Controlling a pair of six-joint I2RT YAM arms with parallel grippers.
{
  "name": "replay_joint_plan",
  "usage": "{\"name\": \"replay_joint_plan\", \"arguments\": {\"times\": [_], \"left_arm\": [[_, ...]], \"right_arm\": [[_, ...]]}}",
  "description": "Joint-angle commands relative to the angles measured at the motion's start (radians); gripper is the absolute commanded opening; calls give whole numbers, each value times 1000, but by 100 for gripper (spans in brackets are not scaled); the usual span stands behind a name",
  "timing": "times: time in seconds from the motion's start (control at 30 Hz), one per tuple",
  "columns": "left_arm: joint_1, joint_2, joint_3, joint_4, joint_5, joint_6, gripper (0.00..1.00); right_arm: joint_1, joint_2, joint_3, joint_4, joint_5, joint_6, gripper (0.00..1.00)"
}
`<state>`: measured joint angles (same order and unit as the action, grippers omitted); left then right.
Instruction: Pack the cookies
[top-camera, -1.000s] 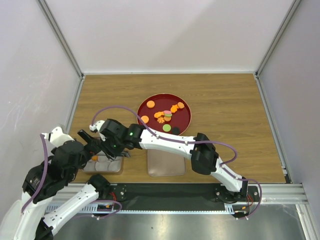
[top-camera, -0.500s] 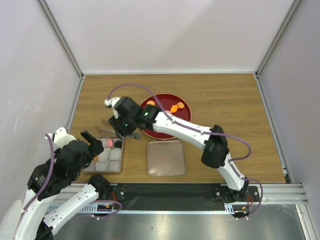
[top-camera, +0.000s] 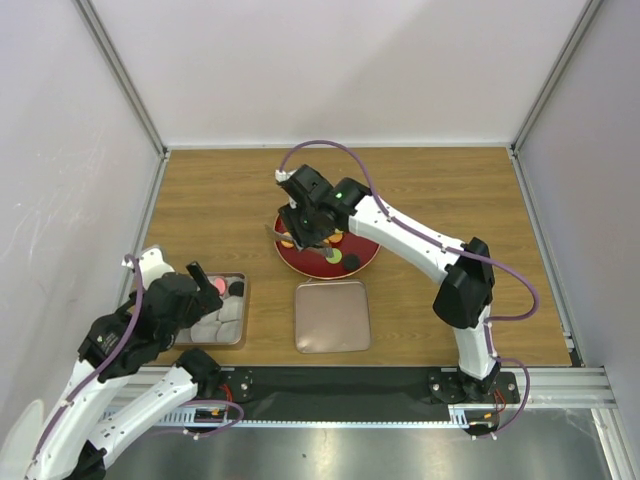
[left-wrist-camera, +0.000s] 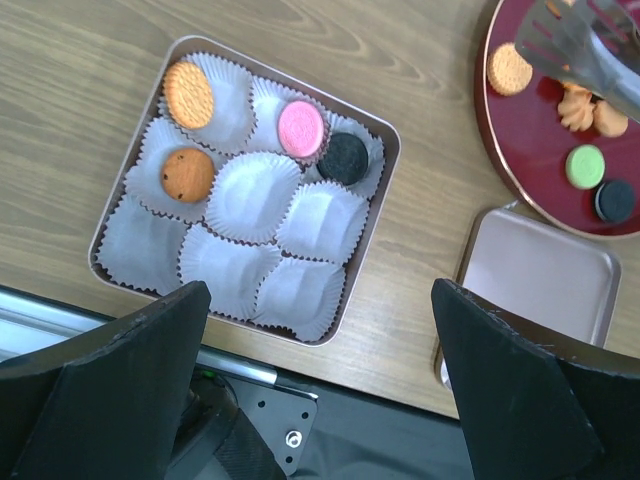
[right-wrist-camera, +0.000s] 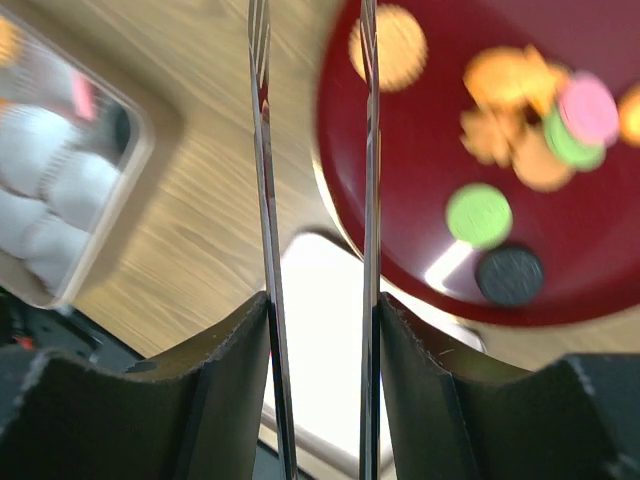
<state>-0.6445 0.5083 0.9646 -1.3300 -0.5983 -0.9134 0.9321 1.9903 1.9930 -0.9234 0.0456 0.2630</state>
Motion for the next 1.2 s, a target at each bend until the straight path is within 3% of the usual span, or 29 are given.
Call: {"name": "replay_joint_plan", "arguments": {"times": [0.0,0.43,1.17], "left_arm": [[2,4,-18,46,38,44,100],[2,-11,-56,87,89,85,100],[2,-44,-63,101,104,105,100]], "right_arm": [[-32,-22,1,-87,11,18,50],[-72,1,-13,-166,17,47,51],[-47,183,193,-184,51,9,55]]}}
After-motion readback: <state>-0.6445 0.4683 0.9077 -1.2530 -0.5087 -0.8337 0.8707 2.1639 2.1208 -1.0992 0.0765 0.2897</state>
